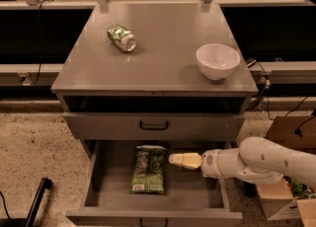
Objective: Pick green jalapeno chip bag from middle drawer and place on counter
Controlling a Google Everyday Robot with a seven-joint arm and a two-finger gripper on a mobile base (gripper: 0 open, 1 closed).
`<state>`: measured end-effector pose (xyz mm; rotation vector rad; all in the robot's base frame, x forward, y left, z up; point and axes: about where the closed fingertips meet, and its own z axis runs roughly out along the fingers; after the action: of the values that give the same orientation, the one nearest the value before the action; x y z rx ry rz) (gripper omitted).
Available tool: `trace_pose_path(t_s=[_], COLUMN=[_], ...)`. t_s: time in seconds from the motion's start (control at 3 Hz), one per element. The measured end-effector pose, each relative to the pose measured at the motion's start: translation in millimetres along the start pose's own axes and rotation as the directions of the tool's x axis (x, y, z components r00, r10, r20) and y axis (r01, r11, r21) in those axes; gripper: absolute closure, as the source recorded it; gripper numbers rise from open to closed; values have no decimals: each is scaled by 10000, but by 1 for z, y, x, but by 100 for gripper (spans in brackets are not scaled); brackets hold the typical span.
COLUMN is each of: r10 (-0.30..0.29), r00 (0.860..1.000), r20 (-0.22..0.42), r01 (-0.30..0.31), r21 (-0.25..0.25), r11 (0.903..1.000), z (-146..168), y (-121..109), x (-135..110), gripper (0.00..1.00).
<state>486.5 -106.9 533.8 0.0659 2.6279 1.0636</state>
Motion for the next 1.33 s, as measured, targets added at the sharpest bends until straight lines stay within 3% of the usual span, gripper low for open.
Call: trace_pose_path(t_s=[0.67,1.33], r10=[826,1135], r00=[9964,9932], r20=[-184,-252], r01=[-842,-1155], r21=[-1153,-964], r11=[9898,9886], z=[55,94], y=[13,21], x=[7,11], gripper=[0,0])
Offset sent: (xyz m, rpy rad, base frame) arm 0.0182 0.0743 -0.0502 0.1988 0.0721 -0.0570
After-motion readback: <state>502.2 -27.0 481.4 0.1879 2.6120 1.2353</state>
